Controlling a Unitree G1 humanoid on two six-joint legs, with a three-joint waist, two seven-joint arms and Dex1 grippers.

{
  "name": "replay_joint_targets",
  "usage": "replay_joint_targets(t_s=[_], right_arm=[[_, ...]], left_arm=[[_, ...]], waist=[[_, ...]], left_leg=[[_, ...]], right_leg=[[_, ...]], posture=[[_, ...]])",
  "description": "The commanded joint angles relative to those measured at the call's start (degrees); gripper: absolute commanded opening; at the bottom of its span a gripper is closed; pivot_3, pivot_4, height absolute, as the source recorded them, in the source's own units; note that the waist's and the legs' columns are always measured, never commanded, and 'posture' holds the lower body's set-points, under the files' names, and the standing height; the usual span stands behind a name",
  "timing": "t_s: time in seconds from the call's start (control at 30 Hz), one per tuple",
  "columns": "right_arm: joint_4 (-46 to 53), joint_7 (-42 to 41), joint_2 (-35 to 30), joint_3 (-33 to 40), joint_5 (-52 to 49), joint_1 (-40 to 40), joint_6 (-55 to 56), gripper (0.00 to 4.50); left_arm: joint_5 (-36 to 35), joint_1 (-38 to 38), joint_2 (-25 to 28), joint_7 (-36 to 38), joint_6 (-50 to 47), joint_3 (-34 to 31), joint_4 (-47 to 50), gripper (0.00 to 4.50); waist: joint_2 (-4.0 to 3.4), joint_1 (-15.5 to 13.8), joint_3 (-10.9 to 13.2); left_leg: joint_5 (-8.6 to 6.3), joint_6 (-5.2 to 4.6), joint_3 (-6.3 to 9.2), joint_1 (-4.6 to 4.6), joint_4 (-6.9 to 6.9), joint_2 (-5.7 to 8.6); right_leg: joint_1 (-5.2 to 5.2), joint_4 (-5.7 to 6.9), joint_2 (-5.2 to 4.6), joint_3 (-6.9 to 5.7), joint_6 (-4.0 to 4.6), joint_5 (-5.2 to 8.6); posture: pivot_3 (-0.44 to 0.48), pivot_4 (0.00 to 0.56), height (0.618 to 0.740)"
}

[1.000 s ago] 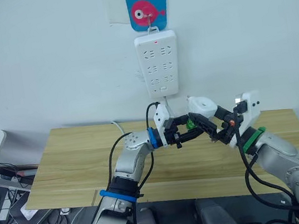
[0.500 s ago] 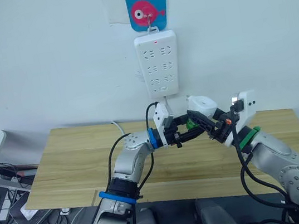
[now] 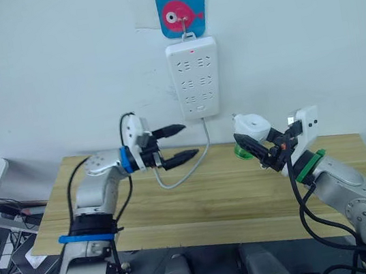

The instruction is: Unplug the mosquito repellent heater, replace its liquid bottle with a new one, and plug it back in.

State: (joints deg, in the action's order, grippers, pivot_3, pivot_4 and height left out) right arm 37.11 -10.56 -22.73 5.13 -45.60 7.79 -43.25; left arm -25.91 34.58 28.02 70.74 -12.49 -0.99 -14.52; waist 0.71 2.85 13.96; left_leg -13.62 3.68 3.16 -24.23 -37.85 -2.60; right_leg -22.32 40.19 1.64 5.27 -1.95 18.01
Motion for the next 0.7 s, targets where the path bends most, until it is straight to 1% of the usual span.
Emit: replay_joint_targets(t_s=[0.03,0.1,0.17,0.2,0.33,0.53,0.7], right_arm=[[3.1,-1.71,-0.31,-0.26,0.52,-0.38,1.86,3.1],[2.99,-2.19,-0.48,-0.44,0.81,-0.35,2.0,3.1],[2.65,-2.34,-0.31,-0.33,0.82,-0.1,2.02,3.1],[2.43,-2.47,-0.08,-0.5,0.97,0.36,2.07,3.1],[1.74,-3.14,0.29,-1.69,2.22,2.16,2.26,3.1],[0.37,-2.94,1.37,-2.78,3.53,4.4,2.64,3.1],[-0.93,-3.04,2.2,-2.97,4.43,5.61,2.92,3.1]], left_arm=[[-0.64,3.67,2.71,0.85,-0.03,-2.58,-1.66,4.5],[-0.14,6.0,3.72,1.36,0.68,-2.93,-4.68,4.5],[0.42,7.86,3.85,1.63,1.43,-2.78,-7.36,4.5],[1.08,9.5,3.42,1.68,2.54,-2.6,-10.17,4.5],[4.05,15.73,0.71,3.75,8.35,-0.96,-20.83,4.5],[8.6,25.81,-3.88,6.98,17.36,-0.22,-38.27,4.5],[10.99,31.18,-6.75,10.29,21.63,-0.54,-46.66,4.5]], waist=[[0.02,-0.01,0.01],[0.02,-0.01,0.01],[0.02,-0.02,0.01],[0.02,-0.06,0.01],[0.03,-0.24,0.02],[0.04,-0.65,0.02],[0.04,-0.63,0.02]], left_leg=[[0.0,0.0,0.01,-0.01,0.0,-0.01],[0.0,0.0,0.05,-0.01,0.01,-0.02],[0.0,0.0,0.05,-0.01,0.0,-0.01],[0.0,0.0,0.04,-0.01,0.0,-0.01],[0.0,0.0,0.04,-0.01,-0.01,0.01],[0.0,-0.01,0.05,-0.13,0.0,0.02],[0.0,-0.01,0.05,-0.32,0.01,0.02]], right_leg=[[-0.01,-0.01,0.0,-0.02,0.0,0.0],[-0.01,0.0,0.02,-0.06,0.0,0.0],[0.0,0.01,0.02,-0.07,0.0,0.0],[0.0,0.0,0.02,-0.05,0.0,0.0],[-0.01,0.01,0.02,-0.09,0.0,0.0],[-0.07,-0.07,0.02,-0.12,0.0,0.0],[-0.26,-0.1,0.02,-0.12,0.01,0.0]], posture=[[0.004,0.226,0.74],[0.007,0.227,0.74],[0.013,0.227,0.74],[0.014,0.226,0.74],[0.015,0.223,0.74],[0.003,0.217,0.74],[-0.014,0.205,0.74]])
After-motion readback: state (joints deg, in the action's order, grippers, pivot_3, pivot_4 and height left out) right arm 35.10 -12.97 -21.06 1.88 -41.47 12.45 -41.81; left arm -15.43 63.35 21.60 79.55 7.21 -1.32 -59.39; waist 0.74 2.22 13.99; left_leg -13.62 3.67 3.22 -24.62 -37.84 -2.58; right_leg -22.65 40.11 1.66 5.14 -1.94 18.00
